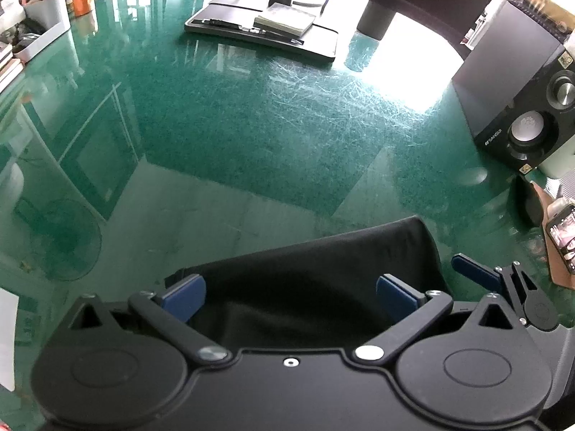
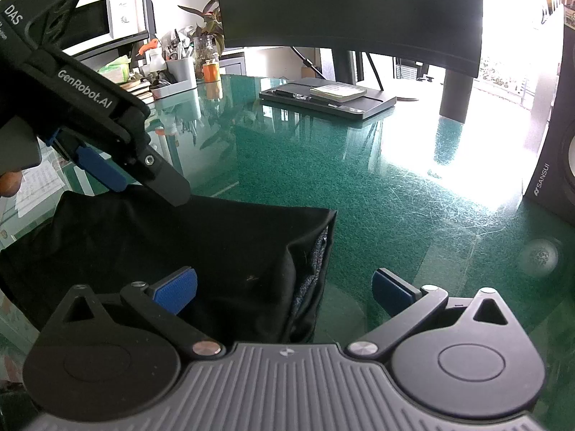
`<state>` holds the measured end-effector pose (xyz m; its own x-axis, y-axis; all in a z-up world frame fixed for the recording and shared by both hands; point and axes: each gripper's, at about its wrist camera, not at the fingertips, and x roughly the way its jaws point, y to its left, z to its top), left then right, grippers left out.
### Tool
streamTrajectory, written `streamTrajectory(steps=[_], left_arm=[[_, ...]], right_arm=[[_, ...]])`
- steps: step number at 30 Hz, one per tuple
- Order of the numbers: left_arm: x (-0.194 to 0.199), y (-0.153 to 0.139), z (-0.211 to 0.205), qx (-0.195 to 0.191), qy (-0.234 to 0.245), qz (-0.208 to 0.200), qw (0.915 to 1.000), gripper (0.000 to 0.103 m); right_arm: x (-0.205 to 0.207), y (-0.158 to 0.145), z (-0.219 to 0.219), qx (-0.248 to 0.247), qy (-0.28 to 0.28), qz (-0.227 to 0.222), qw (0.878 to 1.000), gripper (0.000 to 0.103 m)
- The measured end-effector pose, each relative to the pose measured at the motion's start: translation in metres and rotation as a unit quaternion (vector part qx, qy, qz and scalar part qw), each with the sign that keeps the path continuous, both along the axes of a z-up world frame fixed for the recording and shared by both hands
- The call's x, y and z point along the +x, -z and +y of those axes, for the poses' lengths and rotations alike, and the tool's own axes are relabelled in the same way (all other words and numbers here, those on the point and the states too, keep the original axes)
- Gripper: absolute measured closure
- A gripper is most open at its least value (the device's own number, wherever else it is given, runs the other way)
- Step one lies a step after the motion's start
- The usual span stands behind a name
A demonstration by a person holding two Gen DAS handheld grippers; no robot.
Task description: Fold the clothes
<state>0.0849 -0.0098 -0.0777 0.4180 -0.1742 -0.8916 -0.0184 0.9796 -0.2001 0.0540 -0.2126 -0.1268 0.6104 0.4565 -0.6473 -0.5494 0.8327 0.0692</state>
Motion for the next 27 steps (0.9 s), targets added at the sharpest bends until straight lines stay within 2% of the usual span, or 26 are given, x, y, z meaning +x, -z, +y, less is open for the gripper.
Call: streamTrajectory(steps=[27], left_arm=[[-0.0099, -0.0035, 0.0048, 0.001, -0.018, -0.005, 0.9998, 0.000]], right_arm=[[0.0002, 0.0002, -0.0002, 0.000, 0.000, 0.000, 1.000, 0.000]])
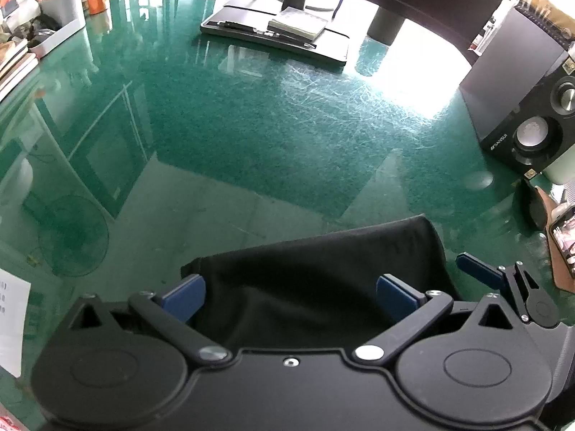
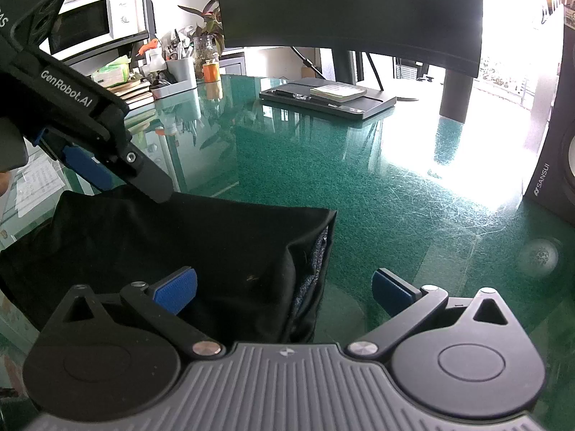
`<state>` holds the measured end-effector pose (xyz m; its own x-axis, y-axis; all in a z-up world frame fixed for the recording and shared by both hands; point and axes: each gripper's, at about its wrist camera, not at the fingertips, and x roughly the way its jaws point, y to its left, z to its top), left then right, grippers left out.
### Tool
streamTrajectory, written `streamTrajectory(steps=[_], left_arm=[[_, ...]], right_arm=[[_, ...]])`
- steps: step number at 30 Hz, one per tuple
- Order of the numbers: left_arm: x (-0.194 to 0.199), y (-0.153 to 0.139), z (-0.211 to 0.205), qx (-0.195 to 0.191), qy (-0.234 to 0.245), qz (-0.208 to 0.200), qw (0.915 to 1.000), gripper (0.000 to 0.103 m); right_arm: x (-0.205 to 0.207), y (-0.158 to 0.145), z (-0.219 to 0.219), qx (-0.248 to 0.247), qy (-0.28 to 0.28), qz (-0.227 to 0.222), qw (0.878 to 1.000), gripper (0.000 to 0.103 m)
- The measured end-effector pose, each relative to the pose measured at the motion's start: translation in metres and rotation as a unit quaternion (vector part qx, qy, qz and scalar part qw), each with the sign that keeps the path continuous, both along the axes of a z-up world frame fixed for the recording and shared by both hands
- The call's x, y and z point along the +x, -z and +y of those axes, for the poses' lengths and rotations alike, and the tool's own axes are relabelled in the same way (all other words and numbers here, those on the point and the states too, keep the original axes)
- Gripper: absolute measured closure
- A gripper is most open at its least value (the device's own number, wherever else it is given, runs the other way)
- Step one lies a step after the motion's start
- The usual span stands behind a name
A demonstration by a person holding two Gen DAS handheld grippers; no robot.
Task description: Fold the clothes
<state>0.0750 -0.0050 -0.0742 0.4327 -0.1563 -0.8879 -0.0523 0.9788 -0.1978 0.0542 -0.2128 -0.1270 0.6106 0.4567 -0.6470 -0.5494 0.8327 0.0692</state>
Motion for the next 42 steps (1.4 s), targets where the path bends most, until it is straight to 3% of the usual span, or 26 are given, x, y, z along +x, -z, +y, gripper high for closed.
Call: streamTrajectory(steps=[28, 36, 42], left_arm=[[-0.010, -0.011, 0.004, 0.009, 0.007, -0.012, 0.9999, 0.000], [-0.006, -0.015, 0.002, 0.006, 0.064, -0.024, 0.9976, 0.000], [-0.007, -0.022, 0.020, -0.027, 0.122, -0.050, 0.9908, 0.000]], right_arm=[[0.000, 0.000, 0.000, 0.000, 0.000, 0.000, 1.000, 0.000], [0.000, 0.000, 0.000, 0.000, 0.000, 0.000, 1.000, 0.000], [0.000, 0.000, 0.000, 0.000, 0.000, 0.000, 1.000, 0.000]])
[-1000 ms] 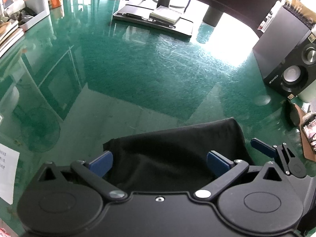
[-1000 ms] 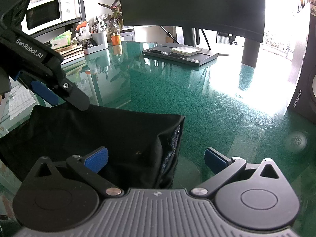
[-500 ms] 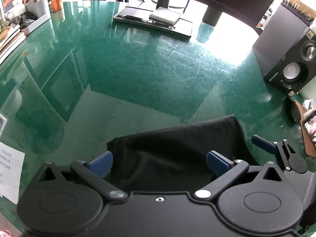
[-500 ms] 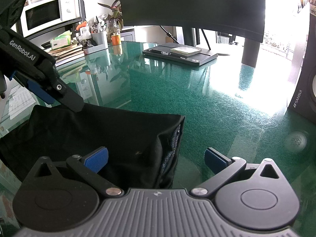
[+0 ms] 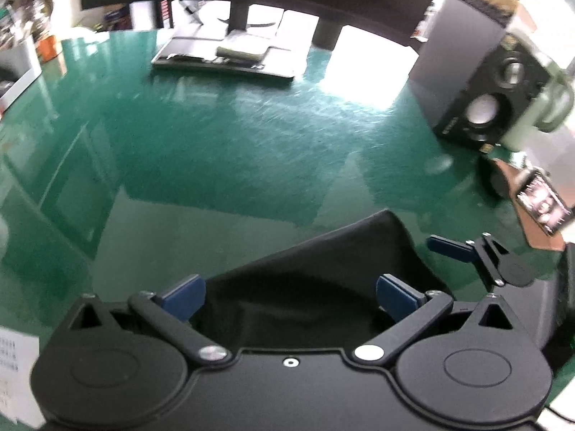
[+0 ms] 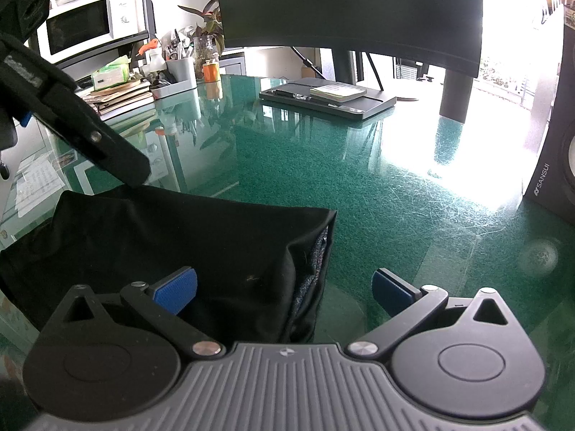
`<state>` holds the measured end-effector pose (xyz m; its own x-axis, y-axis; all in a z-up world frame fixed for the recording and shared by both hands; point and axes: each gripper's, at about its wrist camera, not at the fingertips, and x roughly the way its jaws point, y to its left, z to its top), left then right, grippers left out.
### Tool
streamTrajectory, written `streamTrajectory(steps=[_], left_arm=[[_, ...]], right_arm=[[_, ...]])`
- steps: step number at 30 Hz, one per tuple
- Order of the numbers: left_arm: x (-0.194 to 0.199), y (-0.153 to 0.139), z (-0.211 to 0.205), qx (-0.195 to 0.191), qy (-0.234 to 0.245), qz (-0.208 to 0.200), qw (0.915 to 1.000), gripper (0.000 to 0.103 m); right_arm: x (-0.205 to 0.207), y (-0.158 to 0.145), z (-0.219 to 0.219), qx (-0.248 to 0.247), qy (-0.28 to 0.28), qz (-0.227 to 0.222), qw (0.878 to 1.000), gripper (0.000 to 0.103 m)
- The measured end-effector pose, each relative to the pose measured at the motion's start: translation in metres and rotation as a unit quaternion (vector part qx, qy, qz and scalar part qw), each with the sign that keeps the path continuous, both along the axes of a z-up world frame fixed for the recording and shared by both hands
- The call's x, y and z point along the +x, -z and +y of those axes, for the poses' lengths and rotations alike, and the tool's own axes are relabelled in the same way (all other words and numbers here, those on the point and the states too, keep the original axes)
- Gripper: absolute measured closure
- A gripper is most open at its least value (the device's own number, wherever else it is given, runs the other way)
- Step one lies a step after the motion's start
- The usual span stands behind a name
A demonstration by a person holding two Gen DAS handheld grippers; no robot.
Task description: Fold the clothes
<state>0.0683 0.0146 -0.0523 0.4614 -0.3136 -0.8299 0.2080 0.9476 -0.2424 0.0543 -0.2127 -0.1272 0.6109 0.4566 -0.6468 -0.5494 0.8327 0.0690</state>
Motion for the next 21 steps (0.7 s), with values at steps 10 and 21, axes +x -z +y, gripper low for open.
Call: streamTrajectory(steps=[10, 21], left_arm=[[-0.008, 0.000, 0.047, -0.051, 0.102, -0.019, 0.9932, 0.001], [-0.007, -0.008, 0.014, 0.020, 0.189, -0.036, 0.9812, 0.000]], right_arm=[[0.000, 0.000, 0.000, 0.000, 0.000, 0.000, 1.000, 0.000], [0.006, 0.001, 0.010, -0.001, 0.036, -0.001, 0.999, 0.000]])
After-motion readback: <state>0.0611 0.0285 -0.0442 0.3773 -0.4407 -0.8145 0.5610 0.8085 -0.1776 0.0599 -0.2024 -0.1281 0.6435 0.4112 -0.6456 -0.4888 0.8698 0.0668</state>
